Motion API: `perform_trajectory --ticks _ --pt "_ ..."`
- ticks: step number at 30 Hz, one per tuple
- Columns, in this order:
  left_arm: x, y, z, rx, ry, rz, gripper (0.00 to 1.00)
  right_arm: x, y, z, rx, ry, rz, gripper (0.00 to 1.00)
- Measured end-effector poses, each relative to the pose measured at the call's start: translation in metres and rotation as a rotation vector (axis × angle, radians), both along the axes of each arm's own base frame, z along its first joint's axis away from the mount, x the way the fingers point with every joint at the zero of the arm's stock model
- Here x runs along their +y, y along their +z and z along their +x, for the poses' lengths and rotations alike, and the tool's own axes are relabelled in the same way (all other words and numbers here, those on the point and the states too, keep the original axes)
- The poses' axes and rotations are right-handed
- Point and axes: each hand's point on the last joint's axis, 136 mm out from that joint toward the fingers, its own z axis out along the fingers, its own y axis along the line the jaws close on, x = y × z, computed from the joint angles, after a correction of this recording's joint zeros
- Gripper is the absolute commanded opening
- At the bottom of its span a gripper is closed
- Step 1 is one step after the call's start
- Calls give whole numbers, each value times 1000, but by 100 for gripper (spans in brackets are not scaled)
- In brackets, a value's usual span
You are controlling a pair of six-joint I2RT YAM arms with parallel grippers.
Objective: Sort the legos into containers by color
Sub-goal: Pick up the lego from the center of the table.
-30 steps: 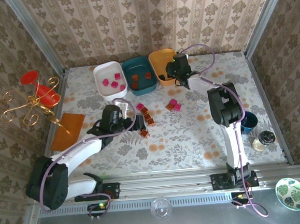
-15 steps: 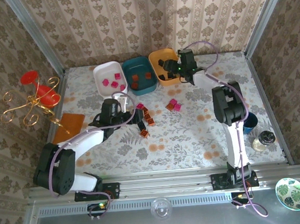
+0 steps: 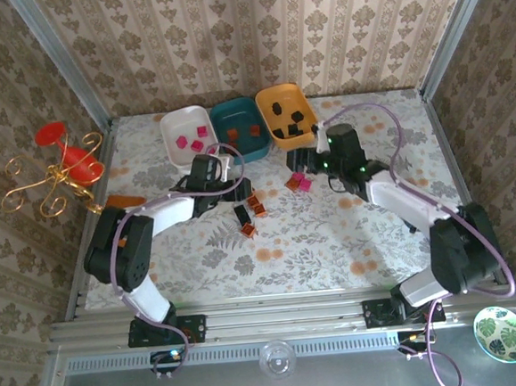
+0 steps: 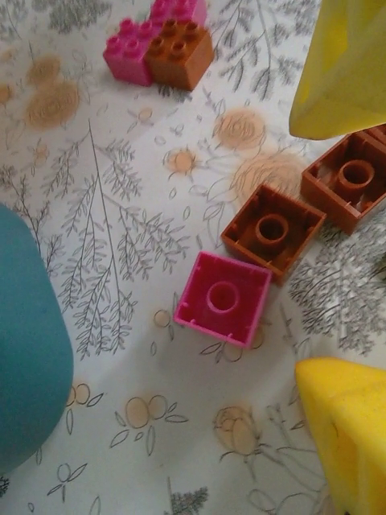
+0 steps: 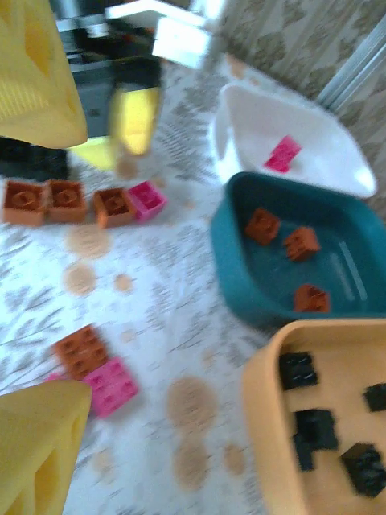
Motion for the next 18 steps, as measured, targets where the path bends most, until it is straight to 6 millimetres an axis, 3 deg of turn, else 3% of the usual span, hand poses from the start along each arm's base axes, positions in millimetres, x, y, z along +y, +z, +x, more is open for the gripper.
perform_trajectory --ticks 3,7,14,18 --pt "8 -9 -1 8 7 55 67 -16 -14 -20 12 -22 -51 78" --pt "20 -19 -5 21 11 138 63 -28 -22 -32 6 -43 -88 79" --pt "22 -45 -3 66 -9 199 67 -29 -26 -34 2 -47 -87 79" --pt "17 -41 5 52 -16 192 72 -30 -33 -36 8 -47 -90 79"
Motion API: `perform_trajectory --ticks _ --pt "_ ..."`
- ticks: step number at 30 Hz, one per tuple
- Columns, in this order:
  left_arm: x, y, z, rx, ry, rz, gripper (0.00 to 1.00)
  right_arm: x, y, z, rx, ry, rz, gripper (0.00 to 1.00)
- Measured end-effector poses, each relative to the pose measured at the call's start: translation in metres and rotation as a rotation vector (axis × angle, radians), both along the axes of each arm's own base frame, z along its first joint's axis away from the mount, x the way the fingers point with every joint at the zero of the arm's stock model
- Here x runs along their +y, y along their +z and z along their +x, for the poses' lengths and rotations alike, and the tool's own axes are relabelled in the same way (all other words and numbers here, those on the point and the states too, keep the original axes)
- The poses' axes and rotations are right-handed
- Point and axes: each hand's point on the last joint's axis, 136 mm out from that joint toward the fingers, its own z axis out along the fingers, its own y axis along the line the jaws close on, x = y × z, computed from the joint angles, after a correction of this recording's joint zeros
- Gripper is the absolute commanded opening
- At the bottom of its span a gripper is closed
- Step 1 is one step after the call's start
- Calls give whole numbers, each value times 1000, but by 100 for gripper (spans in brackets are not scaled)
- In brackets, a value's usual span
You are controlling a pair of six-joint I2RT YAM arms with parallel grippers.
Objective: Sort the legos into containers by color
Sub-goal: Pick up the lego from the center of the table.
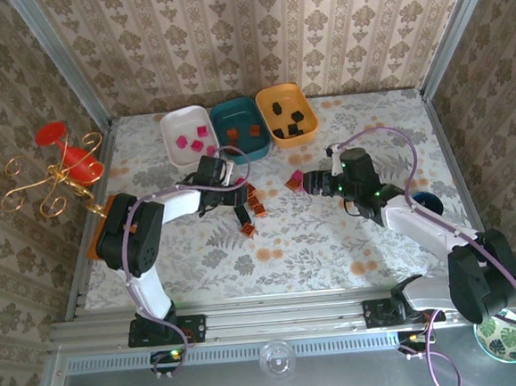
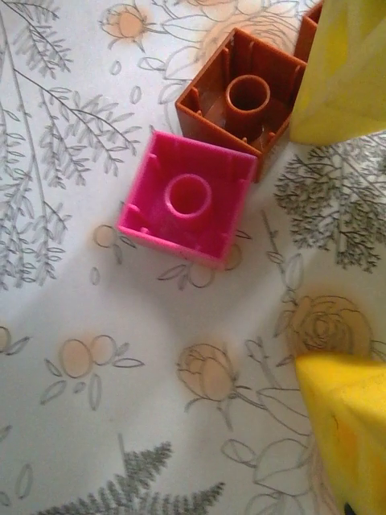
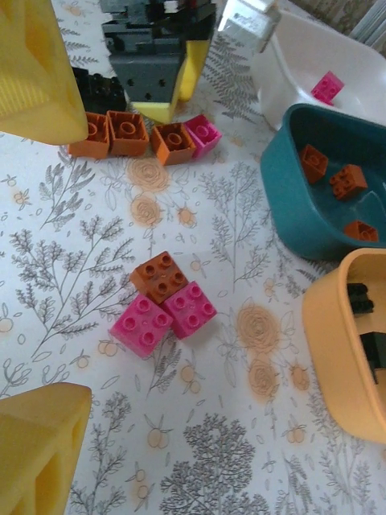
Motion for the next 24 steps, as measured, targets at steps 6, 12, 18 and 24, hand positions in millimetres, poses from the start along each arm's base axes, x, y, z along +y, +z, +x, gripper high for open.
perform_trajectory --ticks 6,12,18,24 --pt "-6 -1 11 3 -6 2 74 -3 1 -6 -8 -3 0 79" --pt "-14 -1 24 3 -16 5 70 -4 5 -4 -26 -10 2 80" --pt "-18 -2 36 -4 -24 12 57 -4 6 -3 -30 -13 2 79" --pt "-19 -3 42 -14 -29 14 43 -3 5 -2 -29 -12 2 79"
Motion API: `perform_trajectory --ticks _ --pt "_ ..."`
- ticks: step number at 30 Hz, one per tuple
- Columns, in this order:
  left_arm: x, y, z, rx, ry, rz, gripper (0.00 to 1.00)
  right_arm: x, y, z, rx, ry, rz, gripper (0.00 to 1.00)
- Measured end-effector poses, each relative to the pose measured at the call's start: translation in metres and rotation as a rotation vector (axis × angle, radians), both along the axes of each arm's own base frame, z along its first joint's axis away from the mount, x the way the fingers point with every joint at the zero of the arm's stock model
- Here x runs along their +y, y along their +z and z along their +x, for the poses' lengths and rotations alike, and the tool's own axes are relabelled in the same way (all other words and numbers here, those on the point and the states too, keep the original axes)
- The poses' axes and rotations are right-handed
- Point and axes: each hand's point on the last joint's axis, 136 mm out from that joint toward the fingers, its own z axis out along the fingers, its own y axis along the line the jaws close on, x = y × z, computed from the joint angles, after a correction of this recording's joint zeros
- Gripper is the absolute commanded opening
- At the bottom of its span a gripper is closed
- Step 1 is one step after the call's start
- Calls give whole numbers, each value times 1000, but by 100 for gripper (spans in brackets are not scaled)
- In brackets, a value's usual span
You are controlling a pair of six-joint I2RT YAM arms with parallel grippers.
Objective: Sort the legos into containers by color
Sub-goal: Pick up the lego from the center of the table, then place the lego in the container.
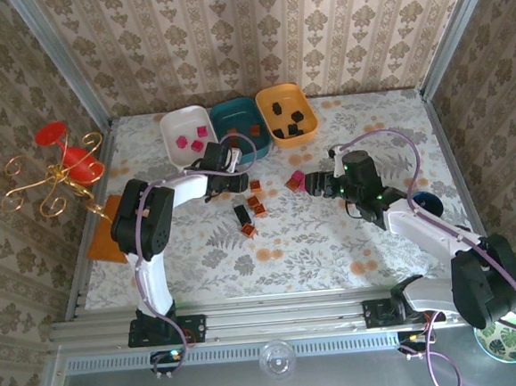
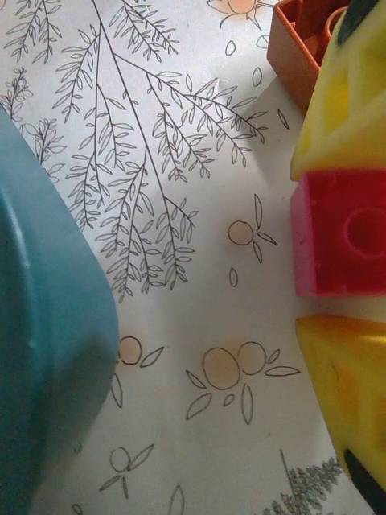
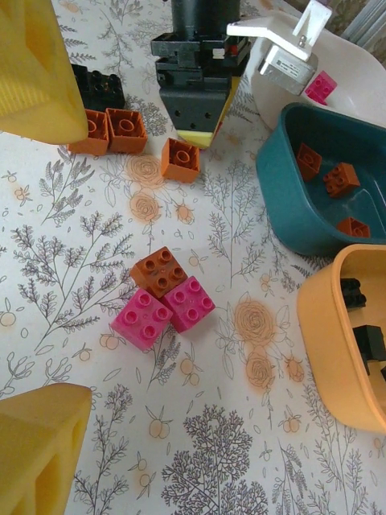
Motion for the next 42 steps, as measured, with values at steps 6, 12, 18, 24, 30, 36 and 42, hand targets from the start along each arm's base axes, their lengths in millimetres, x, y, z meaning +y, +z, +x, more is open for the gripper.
perform_trajectory --ticks 6,12,18,24,30,36,42 --pt "-1 5 -7 -30 1 -35 35 15 2 -1 -18 58 32 79" --pt "24 51 -18 -128 78 -112 32 71 -4 -18 -41 257 61 79" --pt "67 102 21 -271 227 -190 32 109 -5 -41 -119 410 43 80" --pt "106 113 78 -313 354 -179 34 119 1 -45 -176 451 25 81" --pt "128 109 137 -333 436 -116 40 118 1 -43 -190 445 7 81" --pt "136 104 175 -326 451 -53 57 112 0 -37 -200 402 -28 81" --pt "135 114 168 -311 436 -70 69 85 -20 -23 -151 263 -138 83"
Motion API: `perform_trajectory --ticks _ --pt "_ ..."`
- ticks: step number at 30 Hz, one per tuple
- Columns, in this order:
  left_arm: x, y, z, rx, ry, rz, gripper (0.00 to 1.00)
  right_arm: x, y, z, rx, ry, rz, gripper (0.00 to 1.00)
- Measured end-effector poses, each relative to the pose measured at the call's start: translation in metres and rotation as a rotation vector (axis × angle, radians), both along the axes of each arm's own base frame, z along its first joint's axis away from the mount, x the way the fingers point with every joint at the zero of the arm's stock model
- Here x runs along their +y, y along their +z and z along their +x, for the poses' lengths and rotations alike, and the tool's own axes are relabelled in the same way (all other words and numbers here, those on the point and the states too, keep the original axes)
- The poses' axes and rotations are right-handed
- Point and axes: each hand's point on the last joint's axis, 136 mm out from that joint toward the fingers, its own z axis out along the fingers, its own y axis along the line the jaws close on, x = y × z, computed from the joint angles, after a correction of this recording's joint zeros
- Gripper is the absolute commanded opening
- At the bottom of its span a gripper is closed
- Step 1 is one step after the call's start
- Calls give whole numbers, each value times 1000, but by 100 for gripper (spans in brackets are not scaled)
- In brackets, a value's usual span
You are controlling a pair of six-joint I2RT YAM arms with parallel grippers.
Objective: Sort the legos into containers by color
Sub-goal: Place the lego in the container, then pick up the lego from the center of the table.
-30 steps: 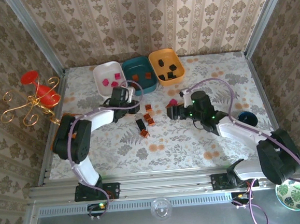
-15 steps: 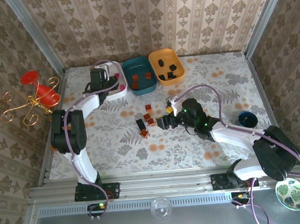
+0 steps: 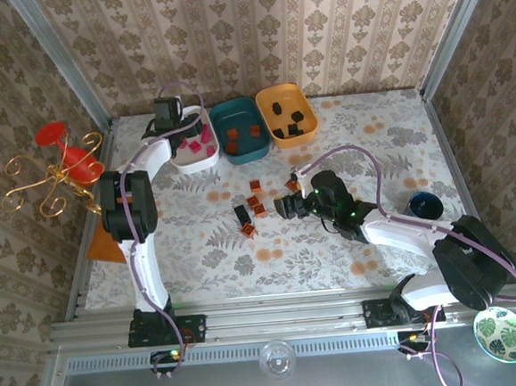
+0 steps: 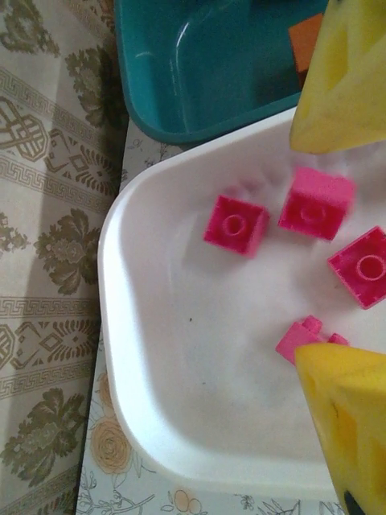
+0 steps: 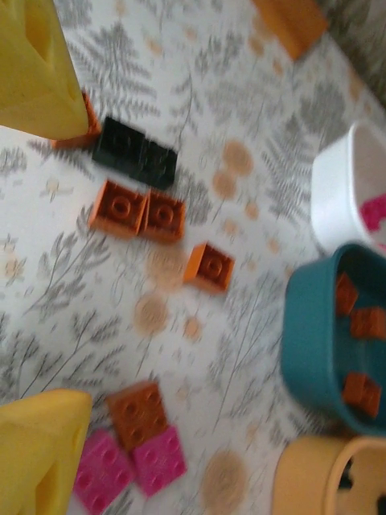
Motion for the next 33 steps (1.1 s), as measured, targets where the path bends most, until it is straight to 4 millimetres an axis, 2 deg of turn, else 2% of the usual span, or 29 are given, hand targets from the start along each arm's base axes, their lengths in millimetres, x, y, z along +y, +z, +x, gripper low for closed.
perform_trajectory --ticks 3,6,10,14,20,23,25,31,33 --pt "-5 9 -31 5 -27 -48 70 -21 -14 8 47 -91 -28 83" --pt "-17 28 -67 -29 -68 -114 71 -45 -28 22 110 -190 -36 83" --pt "-52 46 -120 -86 -165 -191 72 -62 -45 33 188 -273 -60 82" --pt "-91 34 -173 -68 -279 -229 72 -63 -60 41 247 -305 -102 78" --pt "-117 5 -230 -7 -363 -244 73 -71 -88 50 327 -356 -179 71" --pt "-127 0 -248 3 -402 -245 73 -76 -99 56 360 -380 -214 68" --pt "-129 0 -253 2 -412 -245 73 -81 -104 60 375 -396 -230 67" --pt "-126 3 -254 -15 -403 -243 73 -91 -117 73 412 -433 -247 71" --pt "-126 6 -254 -23 -403 -245 73 -90 -115 79 413 -438 -242 72"
